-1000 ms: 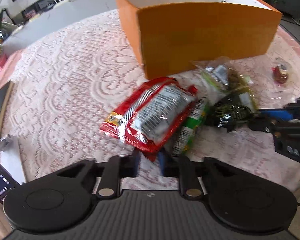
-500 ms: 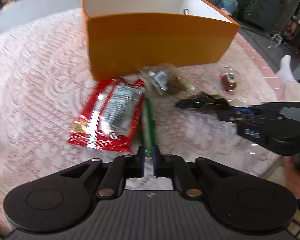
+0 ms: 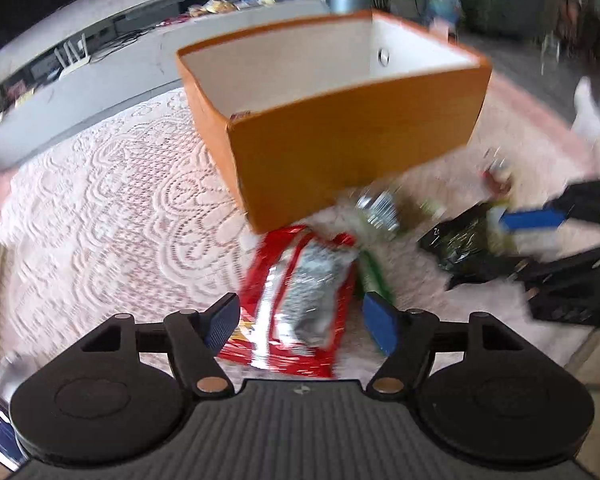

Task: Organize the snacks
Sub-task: 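Grasp the red chip bag with the left tool while the right tool grasps the dark green bag, then lift both held bags and carry them over the orange box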

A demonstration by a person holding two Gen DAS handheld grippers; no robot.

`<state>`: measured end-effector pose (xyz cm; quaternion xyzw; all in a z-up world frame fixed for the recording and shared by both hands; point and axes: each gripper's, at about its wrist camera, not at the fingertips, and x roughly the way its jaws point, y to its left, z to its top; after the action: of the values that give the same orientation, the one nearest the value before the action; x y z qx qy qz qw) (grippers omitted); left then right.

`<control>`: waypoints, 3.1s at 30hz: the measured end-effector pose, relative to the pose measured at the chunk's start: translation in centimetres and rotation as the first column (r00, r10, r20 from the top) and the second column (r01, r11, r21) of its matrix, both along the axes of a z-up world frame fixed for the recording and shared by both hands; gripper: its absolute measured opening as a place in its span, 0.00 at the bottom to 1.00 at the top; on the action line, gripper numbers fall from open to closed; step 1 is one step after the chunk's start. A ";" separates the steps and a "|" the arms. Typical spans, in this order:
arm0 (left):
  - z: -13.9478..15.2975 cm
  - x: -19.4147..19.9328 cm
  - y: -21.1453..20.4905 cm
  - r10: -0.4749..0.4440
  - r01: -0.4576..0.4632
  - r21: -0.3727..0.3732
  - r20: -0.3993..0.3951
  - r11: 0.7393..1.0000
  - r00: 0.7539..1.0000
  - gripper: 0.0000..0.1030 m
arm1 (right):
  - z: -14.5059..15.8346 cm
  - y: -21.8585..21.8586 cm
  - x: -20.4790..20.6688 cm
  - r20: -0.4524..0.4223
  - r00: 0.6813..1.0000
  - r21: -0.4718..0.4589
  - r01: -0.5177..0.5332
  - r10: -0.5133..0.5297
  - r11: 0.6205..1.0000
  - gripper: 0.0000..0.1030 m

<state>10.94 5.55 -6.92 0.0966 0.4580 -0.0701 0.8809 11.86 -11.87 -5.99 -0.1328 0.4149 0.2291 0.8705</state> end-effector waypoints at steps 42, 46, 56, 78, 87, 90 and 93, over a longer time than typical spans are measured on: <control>-2.9 1.1 0.8 0.145 -0.150 -0.107 -0.054 0.983 0.988 0.79 | -1.9 -1.0 1.0 0.014 0.998 0.067 0.066 -0.067 0.996 0.00; -1.2 0.0 0.5 0.192 -0.193 -0.110 -0.022 0.975 0.981 0.79 | -0.7 -0.9 0.1 0.059 0.997 0.064 0.046 -0.050 0.997 0.00; 4.8 -1.6 -1.1 0.215 -0.197 -0.166 0.104 0.966 0.971 0.79 | 4.0 -1.7 -1.5 0.183 0.981 0.118 0.034 -0.056 0.992 0.00; 10.6 8.7 -5.6 0.194 -0.166 -0.123 0.272 0.979 0.943 0.79 | 11.2 -2.3 9.5 0.316 0.947 0.044 0.045 -0.056 0.998 0.00; 7.4 13.9 -5.5 0.187 -0.172 -0.094 0.198 0.981 0.962 0.79 | 7.2 -0.4 15.9 0.257 0.965 -0.069 0.078 -0.058 0.995 0.00; 6.4 15.2 -5.6 0.188 -0.176 -0.078 0.181 0.981 0.965 0.79 | 5.9 0.2 17.4 0.224 0.973 -0.091 0.076 -0.054 0.993 0.00; 5.3 16.1 -5.8 0.181 -0.174 -0.059 0.161 0.983 0.970 0.79 | 5.0 0.8 18.9 0.195 0.979 -0.109 0.074 -0.051 0.991 0.00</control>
<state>27.03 -0.23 -1.66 0.0409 0.3881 0.0071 0.9207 30.71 -11.09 -1.04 -0.1916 0.3456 0.1633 0.9040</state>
